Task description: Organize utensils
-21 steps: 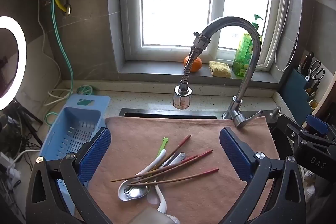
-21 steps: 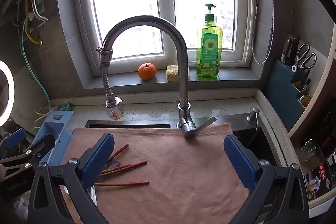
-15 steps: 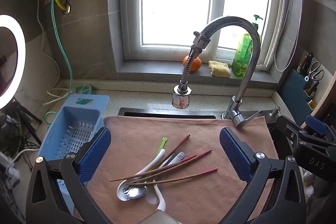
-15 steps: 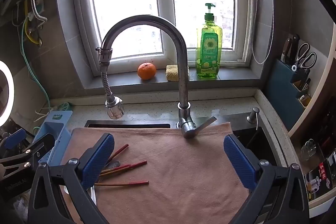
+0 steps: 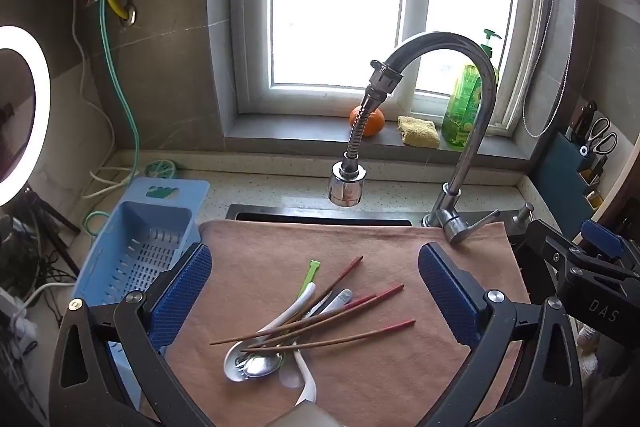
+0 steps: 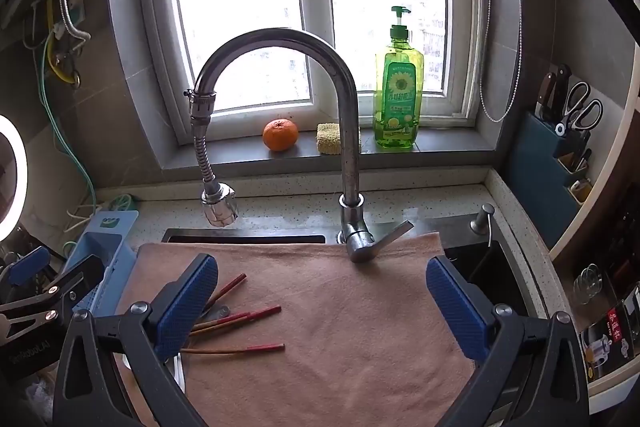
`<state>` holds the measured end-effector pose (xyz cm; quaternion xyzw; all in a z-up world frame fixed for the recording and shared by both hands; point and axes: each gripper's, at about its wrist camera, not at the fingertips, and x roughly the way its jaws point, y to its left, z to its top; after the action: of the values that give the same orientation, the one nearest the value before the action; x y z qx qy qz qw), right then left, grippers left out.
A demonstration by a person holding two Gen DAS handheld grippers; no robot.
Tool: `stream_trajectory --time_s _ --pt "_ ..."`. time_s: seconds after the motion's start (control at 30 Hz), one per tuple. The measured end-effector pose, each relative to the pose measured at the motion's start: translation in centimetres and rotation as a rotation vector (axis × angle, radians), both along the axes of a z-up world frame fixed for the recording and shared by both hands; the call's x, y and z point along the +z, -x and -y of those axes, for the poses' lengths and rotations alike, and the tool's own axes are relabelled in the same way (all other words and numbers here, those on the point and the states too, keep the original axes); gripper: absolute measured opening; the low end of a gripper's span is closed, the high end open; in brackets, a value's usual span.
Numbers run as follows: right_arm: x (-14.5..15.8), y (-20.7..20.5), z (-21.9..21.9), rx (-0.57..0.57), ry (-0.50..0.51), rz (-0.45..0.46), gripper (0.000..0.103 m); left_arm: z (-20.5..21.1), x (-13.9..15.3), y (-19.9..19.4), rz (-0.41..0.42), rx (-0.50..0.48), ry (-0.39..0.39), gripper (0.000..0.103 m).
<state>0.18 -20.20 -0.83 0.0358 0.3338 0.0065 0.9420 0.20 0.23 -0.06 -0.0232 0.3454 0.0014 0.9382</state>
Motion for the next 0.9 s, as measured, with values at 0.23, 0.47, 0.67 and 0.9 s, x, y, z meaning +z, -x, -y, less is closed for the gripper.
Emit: stream_trajectory --time_s 0.23,0.47,0.67,0.9 --pt "0.24 0.1 -0.08 0.002 0.0 0.002 0.103 0.05 0.15 0.2 0.007 -0.001 -0.002 0.103" --pt "0.26 0.25 -0.16 0.0 0.004 0.004 0.103 0.07 0.38 0.28 0.009 -0.002 -0.003 0.103" --pt "0.28 0.22 -0.1 -0.001 0.003 0.005 0.103 0.1 0.53 0.3 0.013 -0.006 -0.005 0.103" --pt "0.31 0.16 -0.08 0.0 0.001 0.004 0.103 0.11 0.53 0.3 0.013 -0.006 -0.005 0.103"
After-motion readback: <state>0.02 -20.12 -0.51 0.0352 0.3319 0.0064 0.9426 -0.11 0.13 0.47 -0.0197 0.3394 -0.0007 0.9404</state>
